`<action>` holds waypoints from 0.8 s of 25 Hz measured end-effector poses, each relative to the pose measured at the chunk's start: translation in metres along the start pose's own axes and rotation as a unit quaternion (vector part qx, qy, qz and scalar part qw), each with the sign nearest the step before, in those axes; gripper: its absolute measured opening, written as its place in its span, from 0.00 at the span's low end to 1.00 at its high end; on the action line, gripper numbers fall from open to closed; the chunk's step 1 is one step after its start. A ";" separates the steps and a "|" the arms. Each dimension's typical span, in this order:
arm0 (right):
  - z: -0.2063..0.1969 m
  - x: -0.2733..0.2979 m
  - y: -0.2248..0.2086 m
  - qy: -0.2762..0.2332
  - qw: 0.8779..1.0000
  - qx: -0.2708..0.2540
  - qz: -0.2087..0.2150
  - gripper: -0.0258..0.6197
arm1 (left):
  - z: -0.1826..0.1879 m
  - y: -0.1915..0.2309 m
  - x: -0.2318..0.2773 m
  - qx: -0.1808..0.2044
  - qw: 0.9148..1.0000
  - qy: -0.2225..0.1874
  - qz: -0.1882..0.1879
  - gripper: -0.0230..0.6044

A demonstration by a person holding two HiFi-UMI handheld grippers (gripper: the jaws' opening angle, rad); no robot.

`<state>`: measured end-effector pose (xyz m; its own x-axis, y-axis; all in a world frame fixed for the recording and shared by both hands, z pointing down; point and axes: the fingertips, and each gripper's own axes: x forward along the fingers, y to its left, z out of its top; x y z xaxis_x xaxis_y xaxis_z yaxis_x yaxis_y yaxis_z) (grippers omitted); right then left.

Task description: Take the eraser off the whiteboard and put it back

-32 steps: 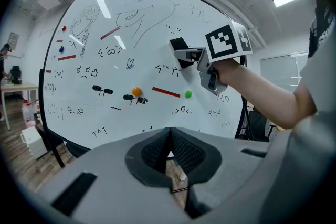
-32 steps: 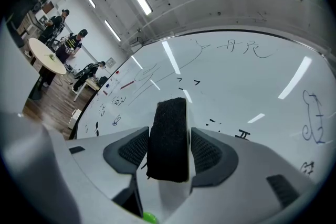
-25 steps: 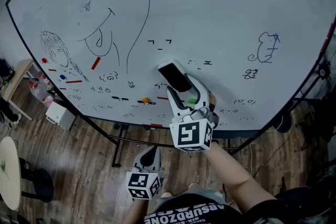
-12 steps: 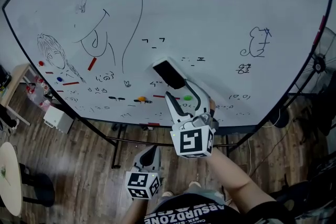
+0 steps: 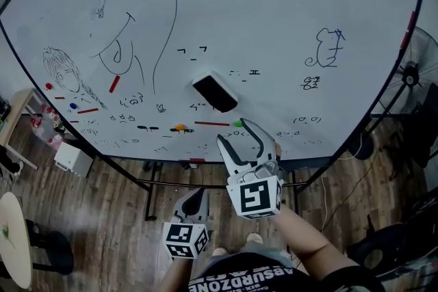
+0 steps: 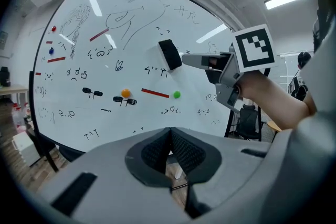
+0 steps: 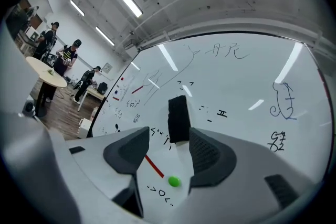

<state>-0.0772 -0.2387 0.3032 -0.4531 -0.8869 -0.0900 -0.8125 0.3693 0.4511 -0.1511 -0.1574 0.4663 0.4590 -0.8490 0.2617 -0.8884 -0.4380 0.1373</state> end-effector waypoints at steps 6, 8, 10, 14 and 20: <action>-0.020 -0.019 0.019 0.018 0.999 0.027 0.007 0.35 | 0.000 -0.001 0.000 0.003 1.000 0.001 -0.008 0.05; -0.026 -0.025 0.025 0.025 0.999 0.037 0.011 0.33 | 0.000 -0.002 0.001 0.004 1.000 0.002 -0.011 0.05; -0.030 -0.031 0.031 0.027 0.999 0.037 0.018 0.30 | 0.000 -0.003 0.002 0.004 1.000 0.001 -0.014 0.05; -0.038 -0.041 0.037 0.029 0.999 0.039 0.018 0.21 | 0.000 -0.005 0.004 0.005 1.000 0.002 -0.021 0.05; -0.047 -0.055 0.049 0.034 0.998 0.049 0.024 0.05 | 0.000 -0.007 0.006 0.004 1.000 0.002 -0.026 0.05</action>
<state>-0.0748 -0.1851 0.3725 -0.4684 -0.8835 -0.0085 -0.8242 0.4335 0.3644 -0.1424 -0.1594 0.4666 0.5054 -0.8233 0.2585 -0.8629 -0.4847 0.1431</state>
